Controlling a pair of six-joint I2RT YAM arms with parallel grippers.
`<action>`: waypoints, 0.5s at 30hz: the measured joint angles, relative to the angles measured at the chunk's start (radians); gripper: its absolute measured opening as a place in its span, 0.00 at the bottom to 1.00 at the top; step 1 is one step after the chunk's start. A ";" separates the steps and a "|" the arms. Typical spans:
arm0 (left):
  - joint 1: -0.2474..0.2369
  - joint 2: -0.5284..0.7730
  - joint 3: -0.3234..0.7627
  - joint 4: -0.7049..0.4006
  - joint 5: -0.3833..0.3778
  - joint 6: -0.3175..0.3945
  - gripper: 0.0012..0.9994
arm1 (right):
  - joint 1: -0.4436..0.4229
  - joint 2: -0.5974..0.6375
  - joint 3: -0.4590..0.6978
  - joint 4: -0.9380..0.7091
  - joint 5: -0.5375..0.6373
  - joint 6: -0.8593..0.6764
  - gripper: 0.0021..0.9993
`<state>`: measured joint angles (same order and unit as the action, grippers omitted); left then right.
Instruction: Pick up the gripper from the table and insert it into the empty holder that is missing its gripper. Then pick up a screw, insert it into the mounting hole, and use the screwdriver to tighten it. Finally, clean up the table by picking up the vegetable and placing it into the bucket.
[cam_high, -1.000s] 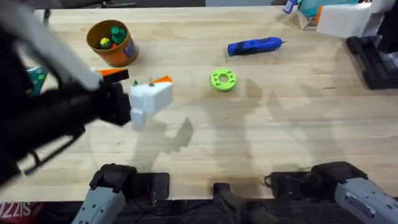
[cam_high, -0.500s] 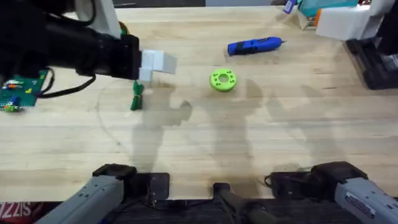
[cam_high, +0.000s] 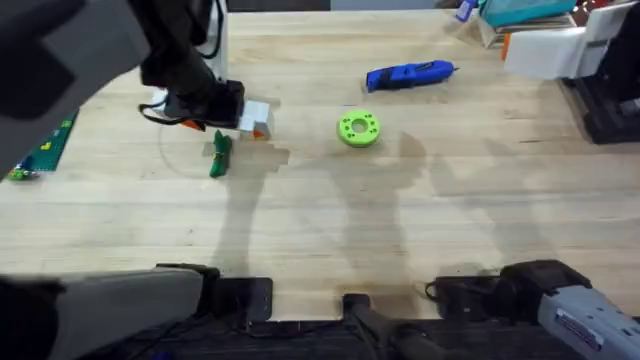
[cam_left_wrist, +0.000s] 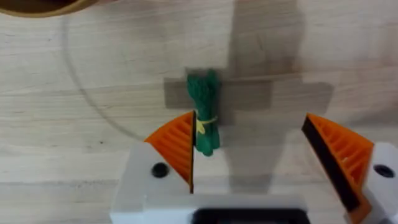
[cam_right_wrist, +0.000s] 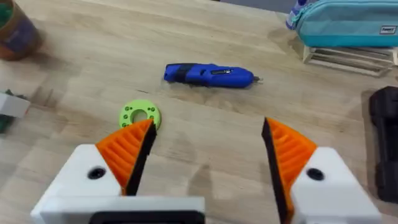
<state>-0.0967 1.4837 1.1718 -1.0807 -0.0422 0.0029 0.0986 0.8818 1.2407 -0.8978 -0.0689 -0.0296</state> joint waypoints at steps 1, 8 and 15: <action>0.002 0.014 -0.011 0.027 -0.007 -0.003 0.99 | 0.000 0.000 0.000 0.000 0.000 0.000 0.99; 0.054 0.055 -0.142 0.173 -0.025 -0.011 0.99 | 0.000 0.000 0.000 -0.001 0.000 0.000 0.99; 0.141 0.057 -0.234 0.246 -0.029 0.009 0.99 | 0.000 0.000 0.000 -0.020 0.000 0.000 0.99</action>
<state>0.0439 1.5402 0.9378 -0.8347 -0.0717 0.0121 0.0986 0.8818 1.2407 -0.9176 -0.0691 -0.0296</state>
